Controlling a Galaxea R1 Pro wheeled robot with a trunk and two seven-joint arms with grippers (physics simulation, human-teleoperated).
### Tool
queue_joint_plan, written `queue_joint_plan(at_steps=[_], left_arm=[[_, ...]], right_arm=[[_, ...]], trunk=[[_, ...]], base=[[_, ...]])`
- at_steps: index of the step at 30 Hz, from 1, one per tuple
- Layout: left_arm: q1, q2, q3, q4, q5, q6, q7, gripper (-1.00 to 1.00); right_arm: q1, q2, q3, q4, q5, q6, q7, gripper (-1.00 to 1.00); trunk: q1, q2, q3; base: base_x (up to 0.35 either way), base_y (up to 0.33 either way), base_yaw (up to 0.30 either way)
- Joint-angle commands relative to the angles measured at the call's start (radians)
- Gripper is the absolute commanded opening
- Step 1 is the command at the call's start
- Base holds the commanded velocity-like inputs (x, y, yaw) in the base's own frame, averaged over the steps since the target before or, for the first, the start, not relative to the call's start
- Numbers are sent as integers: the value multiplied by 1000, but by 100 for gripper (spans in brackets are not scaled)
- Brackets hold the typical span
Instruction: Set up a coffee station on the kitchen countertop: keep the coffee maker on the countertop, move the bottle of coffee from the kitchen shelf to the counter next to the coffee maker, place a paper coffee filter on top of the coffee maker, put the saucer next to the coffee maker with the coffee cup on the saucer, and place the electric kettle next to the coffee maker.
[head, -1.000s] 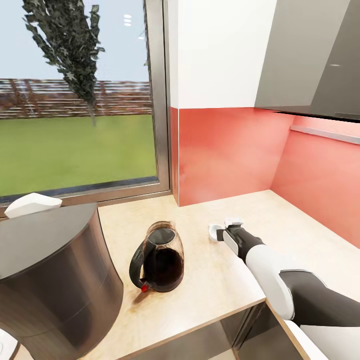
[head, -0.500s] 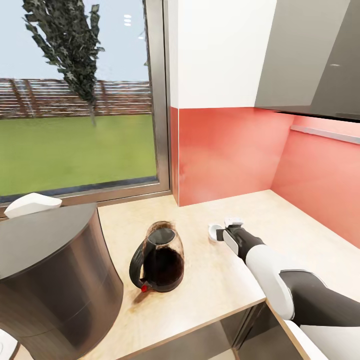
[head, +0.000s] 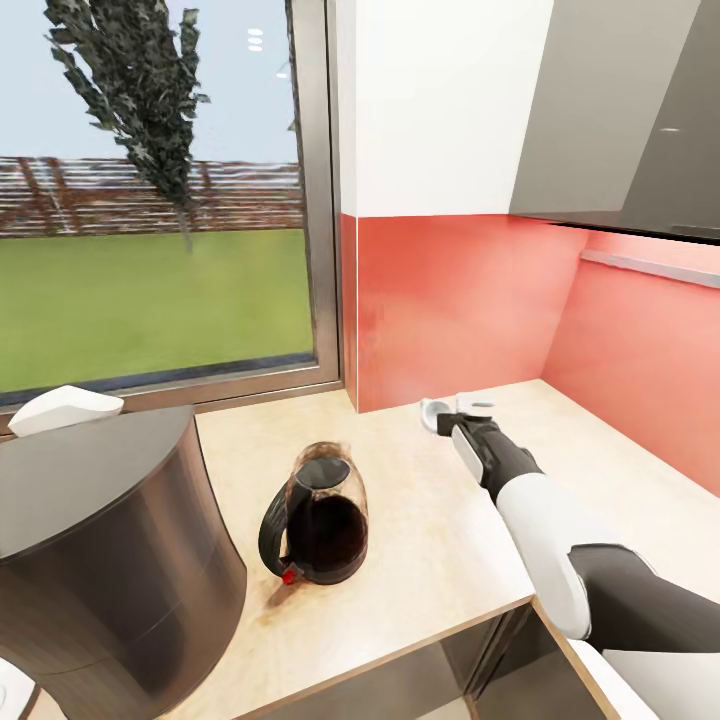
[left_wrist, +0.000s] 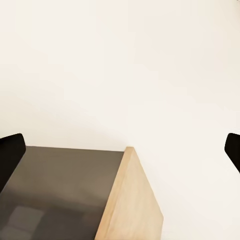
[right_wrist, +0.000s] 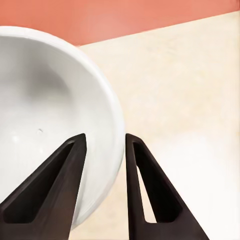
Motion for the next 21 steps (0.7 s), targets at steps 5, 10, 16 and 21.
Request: queue_joint_plan(at_steps=[5, 10, 16, 21], left_arm=[[0, -2, 9, -4, 4, 1, 3, 100], [0, -5, 9, -6, 4, -1, 3, 100], [-1, -6, 10, -8, 3, -1, 3, 100], [-1, -6, 10, -8, 2, -2, 3, 100]], right_arm=[[-1, 2, -1, -8, -2, 5, -1, -100], [-1, 3, 0, -34, -1, 5, -1, -100], [-1, 4, 1, -129, -1, 4, -1, -100], [-1, 3, 1, -142, -1, 4, -1, -100]], trunk=[[1, -2, -2], [1, -2, -2], [1, -2, -2], [1, -2, -2]], base=[[0, 0, 0], [0, 0, 0], [-92, 0, 0], [-289, 0, 0]])
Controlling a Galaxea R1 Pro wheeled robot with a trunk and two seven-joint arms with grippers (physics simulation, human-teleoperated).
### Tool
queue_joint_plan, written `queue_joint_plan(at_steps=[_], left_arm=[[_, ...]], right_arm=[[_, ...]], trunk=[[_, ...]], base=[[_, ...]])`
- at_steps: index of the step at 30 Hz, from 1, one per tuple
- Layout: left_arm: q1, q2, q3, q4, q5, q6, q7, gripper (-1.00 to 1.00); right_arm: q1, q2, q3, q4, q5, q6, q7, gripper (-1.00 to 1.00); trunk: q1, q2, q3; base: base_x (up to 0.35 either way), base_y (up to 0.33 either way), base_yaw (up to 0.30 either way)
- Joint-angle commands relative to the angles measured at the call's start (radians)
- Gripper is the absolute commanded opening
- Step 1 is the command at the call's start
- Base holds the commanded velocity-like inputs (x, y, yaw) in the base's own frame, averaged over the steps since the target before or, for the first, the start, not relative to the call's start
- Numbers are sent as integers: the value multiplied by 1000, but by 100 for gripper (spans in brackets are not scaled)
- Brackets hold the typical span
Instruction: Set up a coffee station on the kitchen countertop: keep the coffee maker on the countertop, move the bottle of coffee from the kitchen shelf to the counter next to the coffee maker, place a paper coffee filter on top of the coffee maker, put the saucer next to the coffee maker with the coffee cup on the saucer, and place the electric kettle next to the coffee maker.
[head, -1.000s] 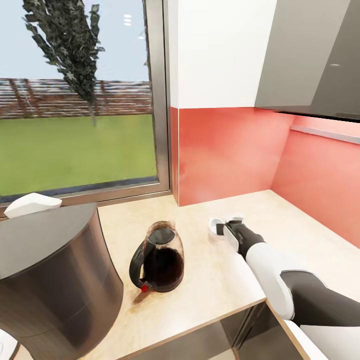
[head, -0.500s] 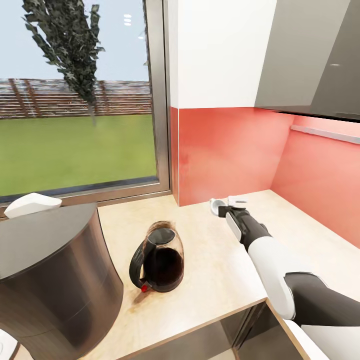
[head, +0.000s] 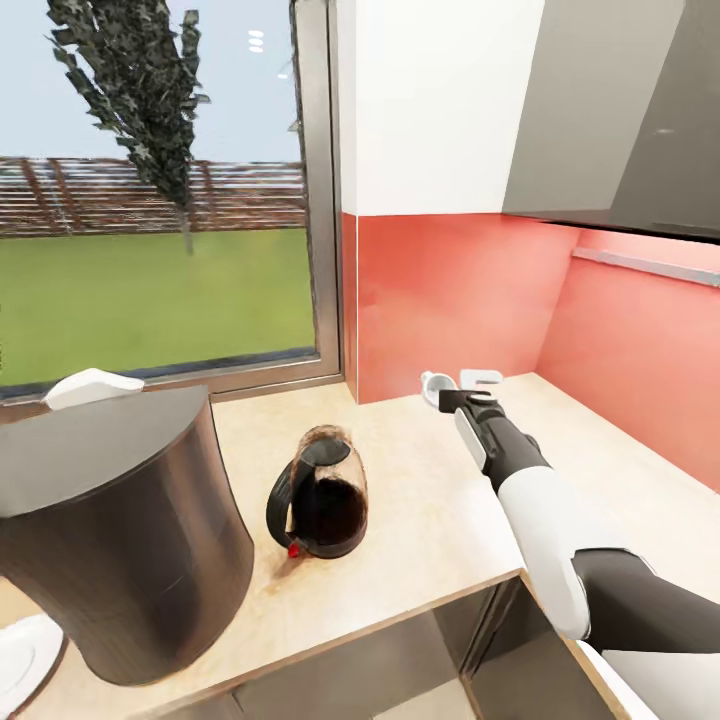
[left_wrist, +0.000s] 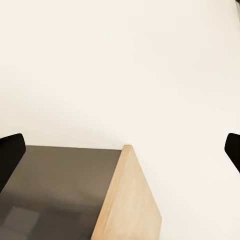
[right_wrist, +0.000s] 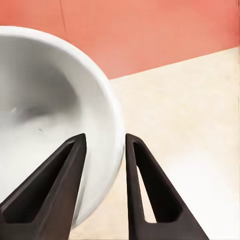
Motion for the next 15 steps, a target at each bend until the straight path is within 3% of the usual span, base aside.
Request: queue_joint_plan(at_steps=[1, 15], left_arm=[[0, 0, 7, -1, 0, 2, 2, 100], [0, -1, 7, -1, 1, 2, 2, 100]], right_arm=[[-1, 1, -1, -2, -1, 5, 0, -100], [-1, 4, -1, -4, -2, 7, 0, -100]], trunk=[[0, -2, -2], [0, -2, -2]], base=[[-321, 0, 0], [-336, 0, 0]])
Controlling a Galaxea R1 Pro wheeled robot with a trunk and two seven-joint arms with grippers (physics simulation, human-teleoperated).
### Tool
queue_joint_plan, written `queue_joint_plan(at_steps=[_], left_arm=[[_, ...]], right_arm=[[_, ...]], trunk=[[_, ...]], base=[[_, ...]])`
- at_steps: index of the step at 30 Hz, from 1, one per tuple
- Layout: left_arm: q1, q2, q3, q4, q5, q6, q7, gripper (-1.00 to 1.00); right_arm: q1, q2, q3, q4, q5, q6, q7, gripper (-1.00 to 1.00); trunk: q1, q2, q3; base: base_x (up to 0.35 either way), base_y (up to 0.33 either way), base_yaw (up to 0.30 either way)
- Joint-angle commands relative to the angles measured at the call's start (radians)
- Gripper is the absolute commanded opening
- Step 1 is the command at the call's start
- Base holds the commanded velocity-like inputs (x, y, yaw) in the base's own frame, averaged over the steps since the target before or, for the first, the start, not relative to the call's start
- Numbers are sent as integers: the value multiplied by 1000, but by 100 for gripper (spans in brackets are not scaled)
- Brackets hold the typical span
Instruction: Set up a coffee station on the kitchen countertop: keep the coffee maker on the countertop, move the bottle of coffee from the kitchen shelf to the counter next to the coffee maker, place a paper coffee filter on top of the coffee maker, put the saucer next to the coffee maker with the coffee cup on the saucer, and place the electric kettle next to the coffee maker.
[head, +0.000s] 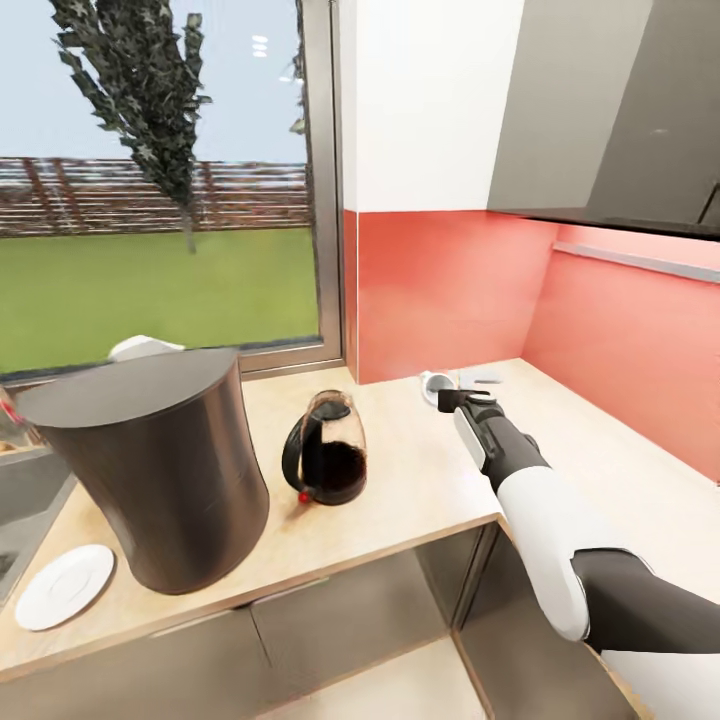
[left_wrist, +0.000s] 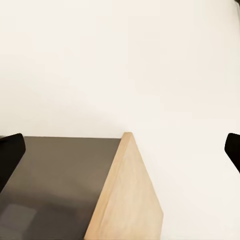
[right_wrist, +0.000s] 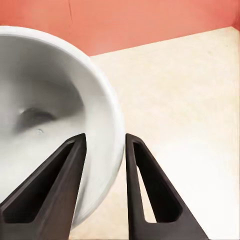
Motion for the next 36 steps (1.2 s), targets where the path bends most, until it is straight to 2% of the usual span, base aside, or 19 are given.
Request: queue_joint_plan(at_steps=[1, 25, 36], left_arm=[[0, 0, 7, -1, 0, 2, 2, 100], [-1, -1, 7, -3, 2, 1, 2, 100], [-3, 0, 7, -4, 3, 0, 3, 100]], right_arm=[[-1, 1, -1, -1, -1, 5, 0, -100], [-1, 0, -1, -1, -1, 5, 0, -100], [-1, 0, -1, -1, 0, 5, 0, -100]], trunk=[[0, -2, -2], [0, -2, -2], [0, -2, 11]], base=[[-337, 0, 0], [-337, -1, 1], [-337, -71, 71]])
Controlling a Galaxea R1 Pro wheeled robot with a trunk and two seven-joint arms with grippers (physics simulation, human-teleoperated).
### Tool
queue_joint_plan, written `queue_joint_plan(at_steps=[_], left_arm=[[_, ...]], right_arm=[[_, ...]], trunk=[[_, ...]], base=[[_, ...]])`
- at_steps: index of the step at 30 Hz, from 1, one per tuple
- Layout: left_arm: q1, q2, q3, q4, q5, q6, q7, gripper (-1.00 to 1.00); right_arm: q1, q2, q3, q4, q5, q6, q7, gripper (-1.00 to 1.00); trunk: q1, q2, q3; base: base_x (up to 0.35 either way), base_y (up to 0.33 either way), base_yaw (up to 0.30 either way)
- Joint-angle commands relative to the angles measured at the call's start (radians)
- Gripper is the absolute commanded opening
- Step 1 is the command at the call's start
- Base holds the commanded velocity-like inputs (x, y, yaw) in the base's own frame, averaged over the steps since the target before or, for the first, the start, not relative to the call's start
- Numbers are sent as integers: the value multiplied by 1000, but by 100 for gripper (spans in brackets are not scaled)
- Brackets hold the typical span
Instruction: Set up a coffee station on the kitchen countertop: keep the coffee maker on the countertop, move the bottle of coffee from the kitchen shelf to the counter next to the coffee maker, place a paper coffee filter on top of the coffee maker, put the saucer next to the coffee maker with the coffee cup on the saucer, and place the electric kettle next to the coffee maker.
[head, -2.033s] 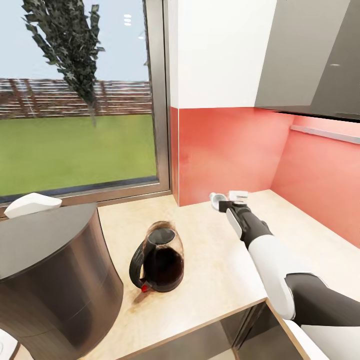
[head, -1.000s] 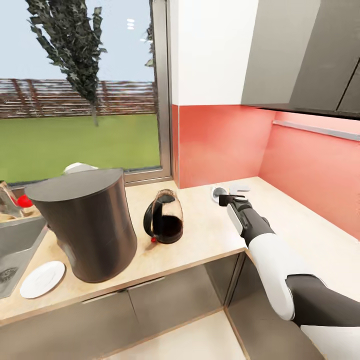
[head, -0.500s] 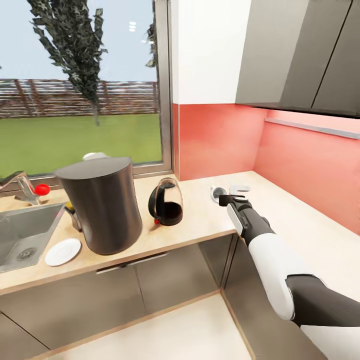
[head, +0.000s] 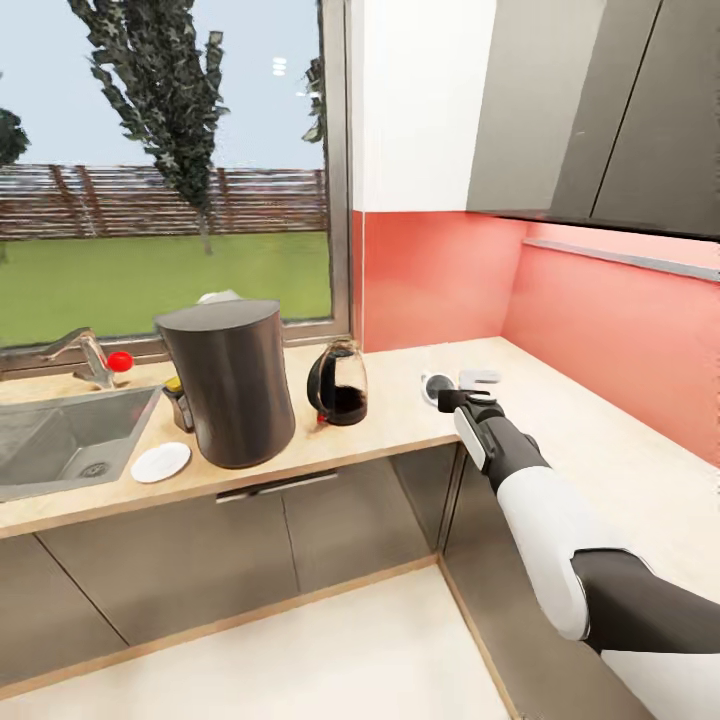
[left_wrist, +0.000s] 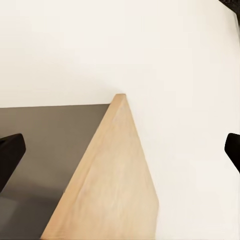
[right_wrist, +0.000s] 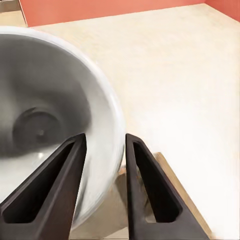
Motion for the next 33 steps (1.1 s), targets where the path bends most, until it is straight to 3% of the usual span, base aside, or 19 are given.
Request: queue_joint_plan(at_steps=[1, 13, 33], left_arm=[[0, 0, 7, -1, 1, 2, 1, 100], [1, 2, 8, -2, 1, 1, 1, 100], [0, 5, 8, -3, 1, -1, 1, 100]], right_arm=[[-1, 0, -1, -1, -1, 5, 0, -100], [-1, 0, -1, -2, -1, 4, -1, -100], [-1, 0, -1, -1, -1, 5, -1, -100]], trunk=[[0, -2, 0], [0, -2, 13], [0, -2, 14]], base=[[-337, -26, 96], [-337, -4, 143], [-281, -101, 5]])
